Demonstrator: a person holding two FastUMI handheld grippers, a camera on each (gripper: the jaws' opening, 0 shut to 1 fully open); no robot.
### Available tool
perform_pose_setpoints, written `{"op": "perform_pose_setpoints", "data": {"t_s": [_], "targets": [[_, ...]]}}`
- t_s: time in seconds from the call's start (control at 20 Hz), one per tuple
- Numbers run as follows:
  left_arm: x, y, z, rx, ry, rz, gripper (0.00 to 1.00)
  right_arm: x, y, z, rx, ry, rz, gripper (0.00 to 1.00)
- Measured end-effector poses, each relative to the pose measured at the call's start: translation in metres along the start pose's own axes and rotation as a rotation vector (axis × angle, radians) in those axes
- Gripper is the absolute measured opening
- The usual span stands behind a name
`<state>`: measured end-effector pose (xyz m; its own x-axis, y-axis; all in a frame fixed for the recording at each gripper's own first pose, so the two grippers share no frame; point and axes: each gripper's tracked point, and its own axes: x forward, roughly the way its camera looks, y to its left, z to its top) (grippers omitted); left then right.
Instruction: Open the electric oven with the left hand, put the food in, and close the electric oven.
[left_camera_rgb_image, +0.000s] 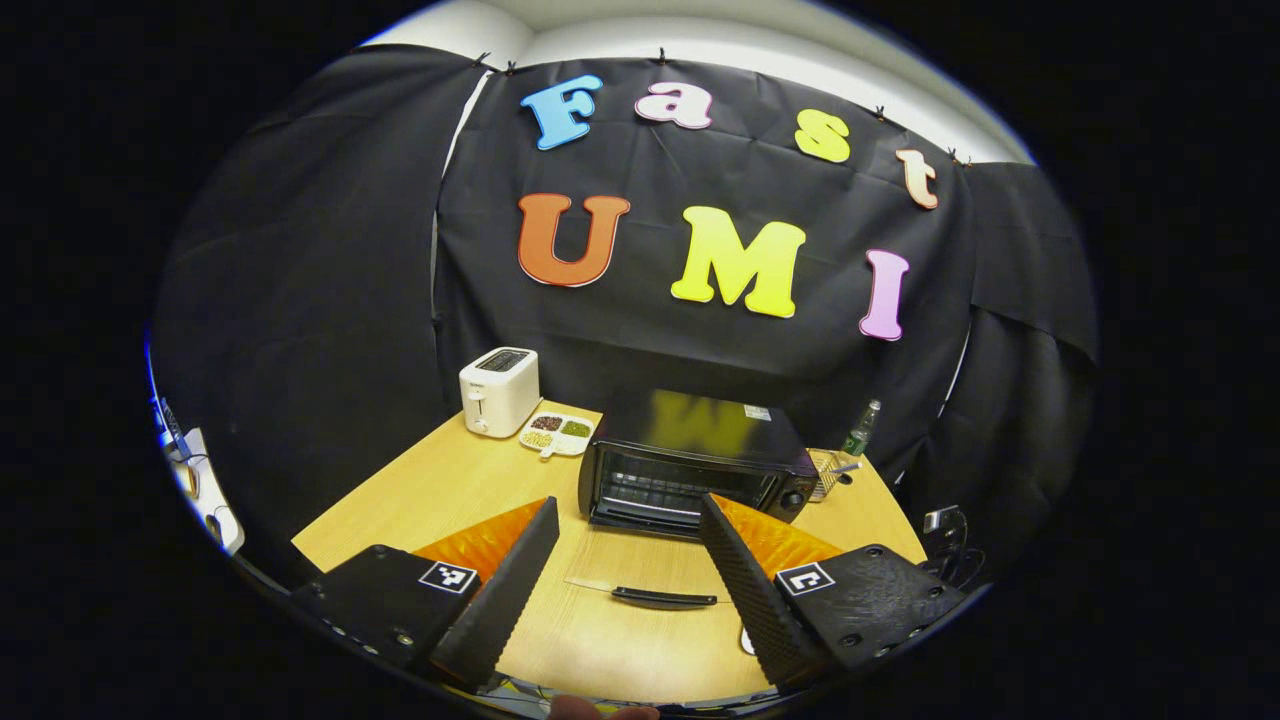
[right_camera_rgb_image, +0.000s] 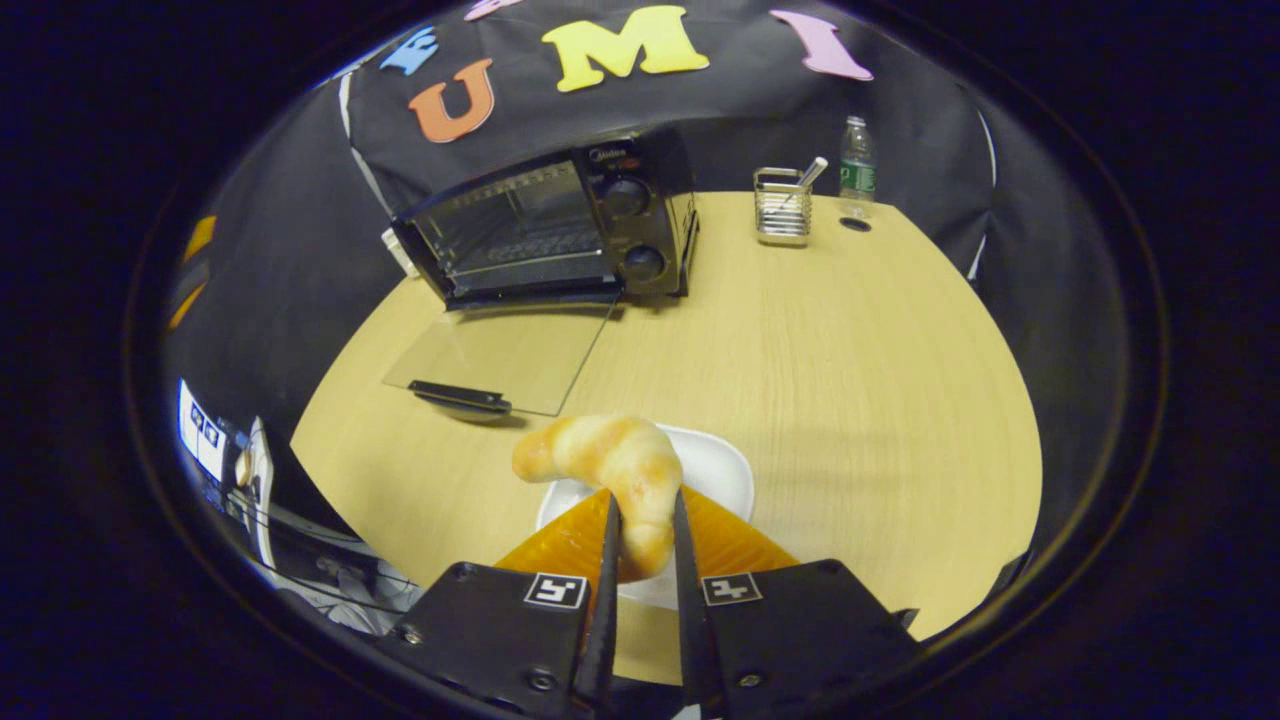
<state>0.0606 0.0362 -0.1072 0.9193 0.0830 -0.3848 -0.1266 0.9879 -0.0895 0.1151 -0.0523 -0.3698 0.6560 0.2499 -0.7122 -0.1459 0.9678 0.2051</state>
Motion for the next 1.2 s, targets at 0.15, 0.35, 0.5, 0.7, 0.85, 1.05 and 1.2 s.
{"op": "perform_pose_setpoints", "data": {"t_s": [0.15,0.35,0.5,0.7,0.85,1.05,1.2], "targets": [[-0.005,0.023,-0.001,0.003,0.006,-0.029,0.93,-0.006,0.032,0.019,0.080,-0.077,-0.015,0.27],[-0.012,0.053,-0.002,0.018,0.018,-0.049,0.93,0.007,0.071,0.045,0.210,-0.151,-0.034,0.27],[-0.017,0.076,-0.001,0.033,0.030,-0.040,0.93,0.025,0.100,0.077,0.297,-0.220,-0.033,0.27],[-0.026,0.105,-0.002,0.040,0.038,-0.008,0.93,0.056,0.128,0.123,0.374,-0.309,-0.023,0.27],[-0.030,0.117,-0.007,0.024,0.066,0.008,0.93,0.090,0.146,0.145,0.433,-0.351,-0.014,0.27],[-0.034,0.129,-0.020,0.009,0.114,0.016,0.93,0.130,0.154,0.170,0.528,-0.399,-0.029,0.27],[-0.035,0.140,-0.033,0.002,0.159,0.028,0.93,0.155,0.157,0.189,0.632,-0.454,-0.024,0.27]]}}
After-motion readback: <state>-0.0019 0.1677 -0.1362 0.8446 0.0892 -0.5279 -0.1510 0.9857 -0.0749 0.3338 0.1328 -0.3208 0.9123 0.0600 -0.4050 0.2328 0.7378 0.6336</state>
